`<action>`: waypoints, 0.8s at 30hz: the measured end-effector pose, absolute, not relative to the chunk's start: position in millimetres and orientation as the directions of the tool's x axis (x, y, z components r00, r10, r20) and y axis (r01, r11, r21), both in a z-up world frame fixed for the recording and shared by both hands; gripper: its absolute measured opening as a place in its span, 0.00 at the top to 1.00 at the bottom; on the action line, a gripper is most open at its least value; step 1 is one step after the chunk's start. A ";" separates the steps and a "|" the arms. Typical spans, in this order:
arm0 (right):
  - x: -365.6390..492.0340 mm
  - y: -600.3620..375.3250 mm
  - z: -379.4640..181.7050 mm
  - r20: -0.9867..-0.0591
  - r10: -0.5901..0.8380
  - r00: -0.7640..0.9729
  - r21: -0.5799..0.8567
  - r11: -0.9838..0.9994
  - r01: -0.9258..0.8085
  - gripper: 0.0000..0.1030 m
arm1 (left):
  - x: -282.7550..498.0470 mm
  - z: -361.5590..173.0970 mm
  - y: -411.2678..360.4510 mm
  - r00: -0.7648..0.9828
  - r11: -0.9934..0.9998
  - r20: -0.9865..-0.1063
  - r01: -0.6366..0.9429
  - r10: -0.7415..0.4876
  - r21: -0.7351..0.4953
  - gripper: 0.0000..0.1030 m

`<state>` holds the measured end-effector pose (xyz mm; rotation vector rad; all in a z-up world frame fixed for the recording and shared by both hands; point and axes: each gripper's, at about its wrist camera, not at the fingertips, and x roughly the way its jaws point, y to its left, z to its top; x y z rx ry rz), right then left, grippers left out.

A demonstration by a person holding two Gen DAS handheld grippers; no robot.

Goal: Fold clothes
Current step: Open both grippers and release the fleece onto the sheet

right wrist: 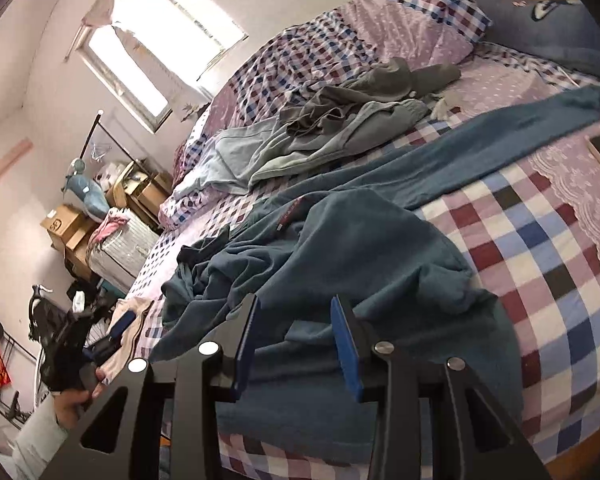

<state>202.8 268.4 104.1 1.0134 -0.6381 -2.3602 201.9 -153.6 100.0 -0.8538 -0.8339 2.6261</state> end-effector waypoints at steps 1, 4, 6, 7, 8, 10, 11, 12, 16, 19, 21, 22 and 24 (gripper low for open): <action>200.6 266.1 103.6 -0.526 -0.604 -0.599 0.588 -0.767 0.257 0.61 | 194.0 99.3 -147.7 -0.791 -0.798 -0.452 -0.076 0.413 -0.598 0.29; 192.4 259.5 101.2 -0.525 -0.621 -0.582 0.601 -0.754 0.264 0.61 | 168.9 101.4 -130.0 -0.783 -0.781 -0.424 -0.123 0.455 -0.613 0.29; 184.1 254.0 99.5 -0.526 -0.635 -0.566 0.608 -0.746 0.272 0.61 | 153.2 103.2 -120.3 -0.781 -0.780 -0.410 -0.151 0.471 -0.608 0.29; 179.9 250.7 99.3 -0.526 -0.641 -0.558 0.607 -0.743 0.281 0.61 | 145.2 103.2 -116.1 -0.782 -0.788 -0.411 -0.160 0.469 -0.594 0.29; 176.7 247.9 99.7 -0.527 -0.644 -0.554 0.603 -0.743 0.290 0.61 | 137.2 102.8 -112.2 -0.783 -0.795 -0.412 -0.168 0.467 -0.583 0.29; 168.7 241.8 102.3 -0.532 -0.643 -0.551 0.584 -0.750 0.311 0.61 | 120.4 98.7 -108.7 -0.779 -0.796 -0.414 -0.173 0.471 -0.580 0.29; 164.3 238.8 104.0 -0.534 -0.642 -0.551 0.573 -0.754 0.323 0.61 | 112.2 96.6 -107.4 -0.777 -0.795 -0.414 -0.175 0.473 -0.581 0.29; 159.2 236.0 106.5 -0.536 -0.640 -0.551 0.559 -0.758 0.336 0.60 | 104.8 94.4 -108.5 -0.777 -0.787 -0.410 -0.170 0.477 -0.593 0.29; 132.7 221.4 121.0 -0.554 -0.623 -0.552 0.482 -0.781 0.397 0.60 | 82.1 86.0 -116.4 -0.774 -0.770 -0.406 -0.161 0.487 -0.617 0.29; 100.7 203.5 131.6 -0.562 -0.659 -0.500 0.457 -0.751 0.476 0.59 | 79.1 76.3 -137.0 -0.797 -0.765 -0.406 -0.105 0.447 -0.635 0.29; 76.0 188.4 140.0 -0.567 -0.681 -0.463 0.440 -0.725 0.530 0.59 | 77.0 69.0 -152.8 -0.799 -0.711 -0.386 -0.072 0.461 -0.700 0.29; 62.9 177.0 144.5 -0.579 -0.682 -0.446 0.419 -0.719 0.555 0.59 | 76.2 67.4 -159.0 -0.802 -0.694 -0.381 -0.058 0.461 -0.718 0.29; 39.7 153.7 151.9 -0.604 -0.680 -0.415 0.379 -0.703 0.601 0.59 | 75.9 68.4 -168.2 -0.815 -0.684 -0.367 -0.048 0.448 -0.728 0.29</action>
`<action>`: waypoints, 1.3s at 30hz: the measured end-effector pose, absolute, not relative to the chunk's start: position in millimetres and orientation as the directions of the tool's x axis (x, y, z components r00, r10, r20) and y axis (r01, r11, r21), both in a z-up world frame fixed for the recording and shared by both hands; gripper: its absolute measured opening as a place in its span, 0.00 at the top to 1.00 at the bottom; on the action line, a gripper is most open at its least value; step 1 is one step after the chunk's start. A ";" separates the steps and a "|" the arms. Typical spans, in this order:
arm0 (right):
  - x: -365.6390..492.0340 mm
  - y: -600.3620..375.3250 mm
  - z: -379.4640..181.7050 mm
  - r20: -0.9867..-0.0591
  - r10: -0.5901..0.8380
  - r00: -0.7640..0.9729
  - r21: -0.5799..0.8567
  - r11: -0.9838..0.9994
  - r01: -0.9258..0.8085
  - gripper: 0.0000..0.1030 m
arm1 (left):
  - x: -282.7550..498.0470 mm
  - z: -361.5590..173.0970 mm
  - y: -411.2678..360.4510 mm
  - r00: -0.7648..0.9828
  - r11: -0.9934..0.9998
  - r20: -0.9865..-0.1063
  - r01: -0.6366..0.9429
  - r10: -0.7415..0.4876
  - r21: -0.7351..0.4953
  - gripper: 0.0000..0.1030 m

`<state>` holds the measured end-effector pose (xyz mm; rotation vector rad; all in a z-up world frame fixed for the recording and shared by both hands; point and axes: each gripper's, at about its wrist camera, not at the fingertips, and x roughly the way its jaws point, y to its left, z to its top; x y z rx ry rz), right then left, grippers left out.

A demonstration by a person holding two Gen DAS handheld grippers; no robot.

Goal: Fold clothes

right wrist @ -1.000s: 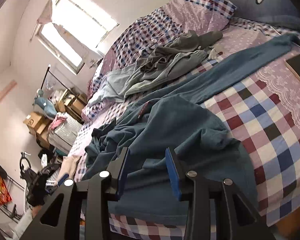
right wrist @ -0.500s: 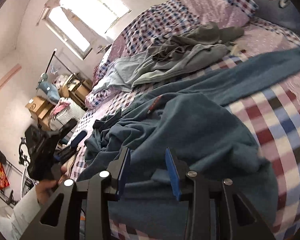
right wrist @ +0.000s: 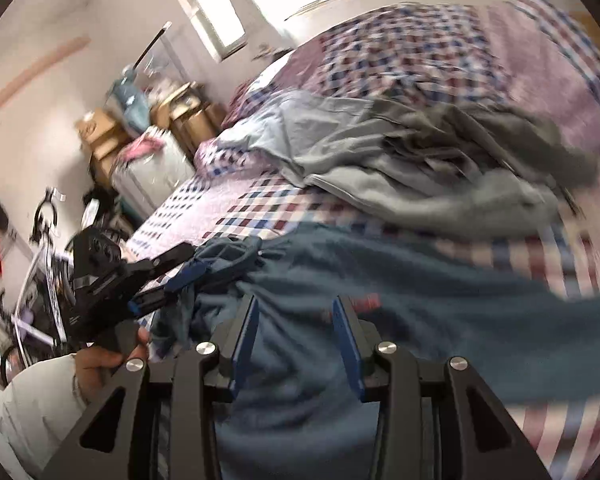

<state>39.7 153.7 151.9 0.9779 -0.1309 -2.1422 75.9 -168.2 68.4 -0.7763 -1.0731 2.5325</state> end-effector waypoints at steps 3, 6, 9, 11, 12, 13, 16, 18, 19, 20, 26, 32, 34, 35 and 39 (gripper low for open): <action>4.9 118.8 163.2 -0.642 -0.672 -0.369 0.319 -0.672 0.668 0.59 | 75.3 74.4 -175.1 -0.842 -0.692 -0.347 -0.042 0.413 -0.721 0.29; -21.9 80.4 164.5 -0.688 -0.654 -0.314 0.262 -0.628 0.733 0.59 | 73.5 75.9 -182.7 -0.859 -0.699 -0.347 -0.019 0.377 -0.715 0.28; -54.2 41.6 154.7 -0.757 -0.599 -0.261 0.190 -0.584 0.789 0.59 | 74.0 71.1 -196.9 -0.867 -0.678 -0.349 0.018 0.356 -0.735 0.27; -74.2 26.5 144.0 -0.798 -0.555 -0.237 0.158 -0.571 0.806 0.59 | 74.7 67.6 -206.8 -0.872 -0.657 -0.349 0.043 0.343 -0.753 0.27; -81.4 23.4 138.9 -0.808 -0.542 -0.234 0.148 -0.570 0.809 0.59 | 74.4 65.3 -212.0 -0.874 -0.640 -0.345 0.051 0.343 -0.767 0.27; -91.0 19.5 132.4 -0.819 -0.528 -0.225 0.142 -0.566 0.812 0.59 | 74.0 62.9 -217.2 -0.876 -0.623 -0.340 0.059 0.342 -0.780 0.27; -110.8 4.8 113.3 -0.853 -0.481 -0.202 0.113 -0.548 0.829 0.59 | 70.1 59.9 -222.1 -0.869 -0.615 -0.349 0.067 0.351 -0.785 0.27; -120.5 -6.9 100.1 -0.874 -0.448 -0.188 0.087 -0.525 0.847 0.59 | 62.7 60.2 -216.6 -0.848 -0.643 -0.378 0.060 0.370 -0.764 0.27; -125.0 -11.8 93.2 -0.884 -0.433 -0.177 0.080 -0.514 0.854 0.59 | 59.2 60.7 -212.6 -0.839 -0.664 -0.400 0.062 0.370 -0.745 0.27; -129.0 -15.2 87.1 -0.891 -0.422 -0.165 0.080 -0.504 0.860 0.59 | 55.3 61.9 -206.5 -0.825 -0.702 -0.437 0.071 0.358 -0.709 0.27; -151.4 -22.5 59.9 -0.917 -0.385 -0.106 0.102 -0.483 0.870 0.59 | 45.7 60.5 -181.7 -0.774 -0.860 -0.600 0.150 0.205 -0.488 0.27; -164.3 -30.0 44.7 -0.915 -0.402 -0.030 0.161 -0.432 0.887 0.59 | 46.1 47.0 -192.4 -0.759 -0.802 -0.600 0.183 0.252 -0.569 0.27; -169.9 -28.8 42.9 -0.907 -0.421 -0.002 0.191 -0.415 0.890 0.59 | 46.6 45.1 -196.0 -0.763 -0.782 -0.588 0.183 0.268 -0.595 0.27; -171.0 -28.3 42.7 -0.904 -0.428 0.009 0.203 -0.409 0.890 0.59 | 46.8 45.1 -197.2 -0.764 -0.777 -0.585 0.183 0.273 -0.602 0.27; -169.8 -31.0 41.2 -0.900 -0.435 0.036 0.220 -0.380 0.898 0.59 | 48.5 45.8 -197.4 -0.764 -0.773 -0.582 0.183 0.276 -0.607 0.27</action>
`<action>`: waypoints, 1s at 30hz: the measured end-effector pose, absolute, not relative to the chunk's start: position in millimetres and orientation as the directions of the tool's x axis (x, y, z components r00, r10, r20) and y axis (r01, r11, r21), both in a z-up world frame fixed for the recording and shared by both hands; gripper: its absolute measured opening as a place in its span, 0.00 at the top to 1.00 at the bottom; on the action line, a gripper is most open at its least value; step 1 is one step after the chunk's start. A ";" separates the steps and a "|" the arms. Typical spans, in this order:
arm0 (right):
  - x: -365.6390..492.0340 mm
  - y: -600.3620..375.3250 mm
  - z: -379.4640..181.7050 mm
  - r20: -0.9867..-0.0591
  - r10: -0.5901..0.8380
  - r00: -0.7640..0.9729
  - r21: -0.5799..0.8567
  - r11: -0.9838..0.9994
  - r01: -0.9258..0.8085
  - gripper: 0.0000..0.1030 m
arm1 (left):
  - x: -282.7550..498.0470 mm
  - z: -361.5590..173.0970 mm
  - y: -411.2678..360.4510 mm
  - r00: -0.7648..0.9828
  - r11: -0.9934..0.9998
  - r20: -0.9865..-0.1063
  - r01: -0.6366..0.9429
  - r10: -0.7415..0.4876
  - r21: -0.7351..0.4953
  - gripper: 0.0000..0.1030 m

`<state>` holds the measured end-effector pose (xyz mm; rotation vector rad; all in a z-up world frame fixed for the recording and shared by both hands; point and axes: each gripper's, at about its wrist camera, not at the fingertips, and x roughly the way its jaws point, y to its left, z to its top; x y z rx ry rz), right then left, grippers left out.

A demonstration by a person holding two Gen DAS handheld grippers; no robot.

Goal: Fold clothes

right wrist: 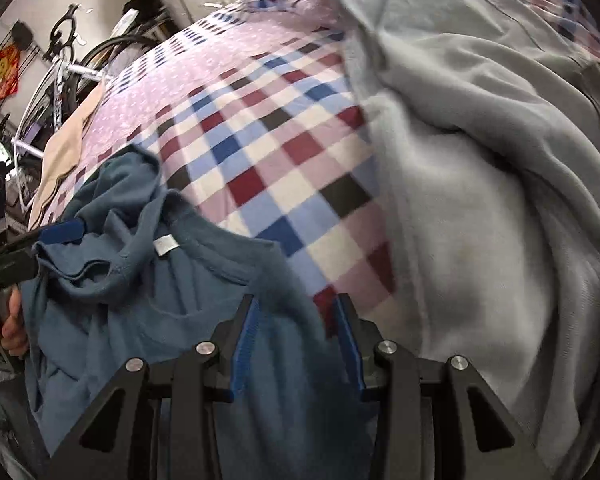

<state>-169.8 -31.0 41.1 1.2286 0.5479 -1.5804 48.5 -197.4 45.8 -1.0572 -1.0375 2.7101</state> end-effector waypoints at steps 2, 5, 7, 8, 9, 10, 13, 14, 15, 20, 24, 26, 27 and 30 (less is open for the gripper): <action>-167.5 -34.2 39.9 -0.903 -0.429 0.042 0.216 -0.364 0.906 0.59 | 48.4 46.2 -196.8 -0.764 -0.775 -0.584 0.183 0.275 -0.605 0.27; -162.8 -34.5 40.3 -0.908 -0.419 0.021 0.189 -0.363 0.912 0.62 | 46.0 46.1 -197.9 -0.765 -0.770 -0.583 0.187 0.276 -0.610 0.27; -157.1 -33.6 42.2 -0.912 -0.411 -0.004 0.161 -0.366 0.917 0.81 | 45.8 45.7 -198.9 -0.766 -0.764 -0.580 0.191 0.276 -0.616 0.27; -153.0 -33.5 43.9 -0.915 -0.403 -0.021 0.140 -0.364 0.921 0.90 | 45.8 45.5 -199.5 -0.767 -0.761 -0.579 0.193 0.277 -0.620 0.27; -147.9 -33.0 46.4 -0.918 -0.394 -0.047 0.108 -0.363 0.925 0.96 | 46.1 45.5 -200.1 -0.767 -0.758 -0.578 0.194 0.279 -0.623 0.27; -142.5 -32.3 49.2 -0.920 -0.385 -0.079 0.073 -0.364 0.929 0.96 | 46.4 45.5 -200.7 -0.768 -0.755 -0.576 0.195 0.280 -0.627 0.27; -129.9 -26.8 59.1 -0.916 -0.369 -0.156 -0.010 -0.368 0.930 0.97 | 47.5 45.5 -203.0 -0.771 -0.743 -0.570 0.198 0.285 -0.639 0.27; -127.8 -24.7 62.9 -0.913 -0.363 -0.186 -0.038 -0.379 0.924 0.97 | 47.8 45.5 -204.0 -0.772 -0.740 -0.569 0.200 0.285 -0.642 0.27; -126.7 -22.4 66.9 -0.908 -0.357 -0.219 -0.066 -0.394 0.917 0.98 | 48.3 45.6 -205.3 -0.774 -0.735 -0.566 0.203 0.284 -0.647 0.27; -131.0 -1.6 108.1 -0.848 -0.356 -0.392 -0.187 -0.491 0.851 0.98 | 51.8 47.3 -210.4 -0.788 -0.716 -0.551 0.214 0.276 -0.664 0.27; -140.3 7.4 150.5 -0.783 -0.334 -0.525 -0.270 -0.577 0.771 0.98 | 53.9 50.4 -213.7 -0.801 -0.700 -0.531 0.212 0.276 -0.682 0.27; -151.8 22.3 168.7 -0.751 -0.299 -0.589 -0.318 -0.618 0.719 0.98 | 55.7 53.9 -215.1 -0.815 -0.692 -0.512 0.203 0.272 -0.692 0.27; -156.2 27.0 178.6 -0.731 -0.277 -0.624 -0.346 -0.638 0.689 0.98 | 56.6 55.7 -215.8 -0.822 -0.690 -0.503 0.200 0.269 -0.696 0.27; -183.7 45.6 207.1 -0.667 -0.219 -0.712 -0.404 -0.697 0.593 0.98 | 60.0 61.1 -217.6 -0.840 -0.692 -0.486 0.202 0.241 -0.693 0.27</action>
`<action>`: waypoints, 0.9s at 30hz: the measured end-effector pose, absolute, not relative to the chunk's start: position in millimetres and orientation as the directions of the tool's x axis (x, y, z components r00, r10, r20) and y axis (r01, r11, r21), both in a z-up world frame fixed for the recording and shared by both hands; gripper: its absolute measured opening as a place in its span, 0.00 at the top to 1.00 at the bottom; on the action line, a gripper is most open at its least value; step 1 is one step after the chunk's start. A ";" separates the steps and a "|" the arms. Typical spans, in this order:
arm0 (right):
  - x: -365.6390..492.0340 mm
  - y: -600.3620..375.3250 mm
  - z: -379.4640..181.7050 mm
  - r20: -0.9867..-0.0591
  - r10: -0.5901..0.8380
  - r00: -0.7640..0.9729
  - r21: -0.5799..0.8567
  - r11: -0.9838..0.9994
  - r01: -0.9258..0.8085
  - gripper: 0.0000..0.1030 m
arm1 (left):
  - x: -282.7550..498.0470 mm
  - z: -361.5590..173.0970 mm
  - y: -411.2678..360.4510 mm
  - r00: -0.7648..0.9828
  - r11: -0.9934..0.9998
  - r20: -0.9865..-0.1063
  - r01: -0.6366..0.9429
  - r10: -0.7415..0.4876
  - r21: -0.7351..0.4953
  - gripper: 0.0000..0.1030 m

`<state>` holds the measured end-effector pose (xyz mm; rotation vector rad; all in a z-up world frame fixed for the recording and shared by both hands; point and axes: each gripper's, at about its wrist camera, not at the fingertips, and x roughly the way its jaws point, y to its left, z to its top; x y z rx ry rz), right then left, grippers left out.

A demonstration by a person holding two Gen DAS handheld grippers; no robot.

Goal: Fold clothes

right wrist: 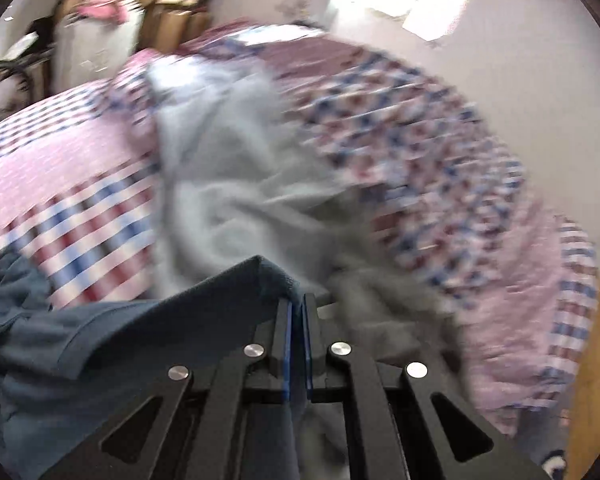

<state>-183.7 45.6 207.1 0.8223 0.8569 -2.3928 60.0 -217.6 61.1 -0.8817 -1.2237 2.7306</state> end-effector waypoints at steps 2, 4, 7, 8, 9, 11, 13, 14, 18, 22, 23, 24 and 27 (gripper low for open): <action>-199.1 50.1 221.4 -0.626 -0.176 -0.760 -0.440 -0.724 0.530 0.98 | 61.8 63.8 -218.8 -0.850 -0.690 -0.473 0.199 0.232 -0.696 0.27; -213.7 53.2 234.9 -0.583 -0.130 -0.802 -0.474 -0.747 0.466 0.98 | 61.8 64.5 -219.3 -0.853 -0.686 -0.468 0.199 0.230 -0.699 0.27; -238.4 60.2 243.6 -0.540 -0.029 -0.841 -0.529 -0.766 0.366 0.98 | 63.3 66.1 -219.8 -0.860 -0.689 -0.462 0.201 0.216 -0.696 0.27; -246.1 63.2 245.6 -0.523 0.011 -0.852 -0.549 -0.769 0.327 0.98 | 63.5 66.5 -220.5 -0.862 -0.688 -0.459 0.201 0.214 -0.697 0.27; -253.8 66.2 247.7 -0.506 0.050 -0.861 -0.568 -0.771 0.289 0.98 | 64.0 66.4 -221.1 -0.863 -0.687 -0.458 0.201 0.213 -0.699 0.27; -266.0 74.7 243.9 -0.479 0.117 -0.870 -0.585 -0.782 0.216 0.98 | 64.8 65.5 -222.0 -0.864 -0.684 -0.457 0.202 0.214 -0.701 0.27; -275.1 81.4 235.5 -0.468 0.164 -0.868 -0.594 -0.786 0.172 0.98 | 64.8 65.3 -222.2 -0.862 -0.685 -0.460 0.204 0.212 -0.699 0.27; -277.9 83.9 229.7 -0.462 0.184 -0.867 -0.600 -0.785 0.153 0.98 | 64.8 65.2 -222.3 -0.862 -0.686 -0.462 0.206 0.211 -0.698 0.27; -271.8 87.7 228.2 -0.341 0.237 -0.910 -0.607 -0.795 0.020 0.98 | 66.0 66.1 -222.1 -0.863 -0.687 -0.460 0.204 0.211 -0.697 0.27; -272.4 76.0 249.1 -0.253 0.247 -0.935 -0.615 -0.787 -0.041 0.98 | 66.4 66.3 -221.3 -0.865 -0.689 -0.459 0.206 0.205 -0.695 0.27; -274.3 73.5 254.2 -0.238 0.254 -0.938 -0.617 -0.785 -0.056 0.98 | 66.8 66.1 -221.4 -0.865 -0.689 -0.458 0.206 0.204 -0.695 0.27; -276.4 71.1 259.6 -0.223 0.259 -0.940 -0.616 -0.785 -0.070 0.98 | 67.2 65.9 -221.5 -0.865 -0.688 -0.458 0.206 0.204 -0.696 0.27; -286.0 68.3 265.2 -0.219 0.286 -0.933 -0.595 -0.797 -0.105 0.98 | 68.2 65.1 -222.1 -0.866 -0.687 -0.458 0.208 0.202 -0.696 0.27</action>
